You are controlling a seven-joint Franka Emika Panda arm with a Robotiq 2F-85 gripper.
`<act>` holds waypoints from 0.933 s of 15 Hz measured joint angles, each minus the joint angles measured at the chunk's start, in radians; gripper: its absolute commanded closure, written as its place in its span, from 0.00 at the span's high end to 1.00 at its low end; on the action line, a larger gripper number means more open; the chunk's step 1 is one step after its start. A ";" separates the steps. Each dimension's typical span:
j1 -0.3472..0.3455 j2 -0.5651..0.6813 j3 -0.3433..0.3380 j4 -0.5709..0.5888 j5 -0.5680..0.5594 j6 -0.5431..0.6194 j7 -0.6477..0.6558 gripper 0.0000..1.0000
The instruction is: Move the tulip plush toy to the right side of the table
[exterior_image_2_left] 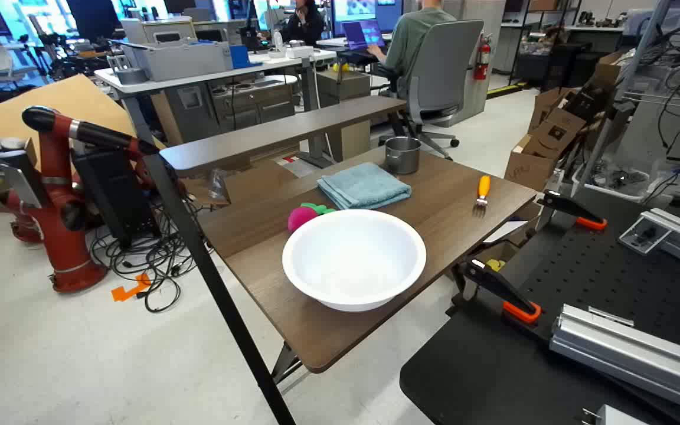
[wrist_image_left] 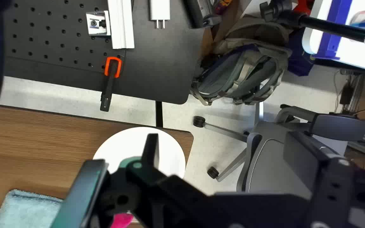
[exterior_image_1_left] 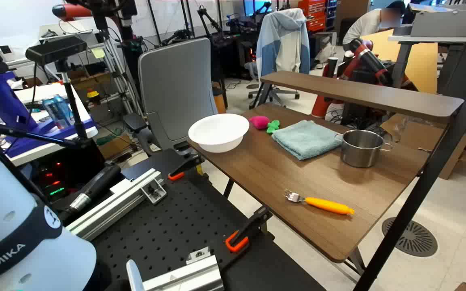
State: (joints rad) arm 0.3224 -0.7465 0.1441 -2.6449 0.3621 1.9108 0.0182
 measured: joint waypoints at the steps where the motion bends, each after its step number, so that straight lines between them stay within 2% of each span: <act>1: 0.000 0.000 0.000 0.000 0.000 0.000 0.000 1.00; 11: -0.002 0.000 0.001 0.000 0.000 0.002 0.000 1.00; 14: -0.016 0.011 0.020 0.002 0.001 0.069 0.068 1.00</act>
State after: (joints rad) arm 0.3060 -0.7356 0.1643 -2.6431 0.3631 1.9797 0.0864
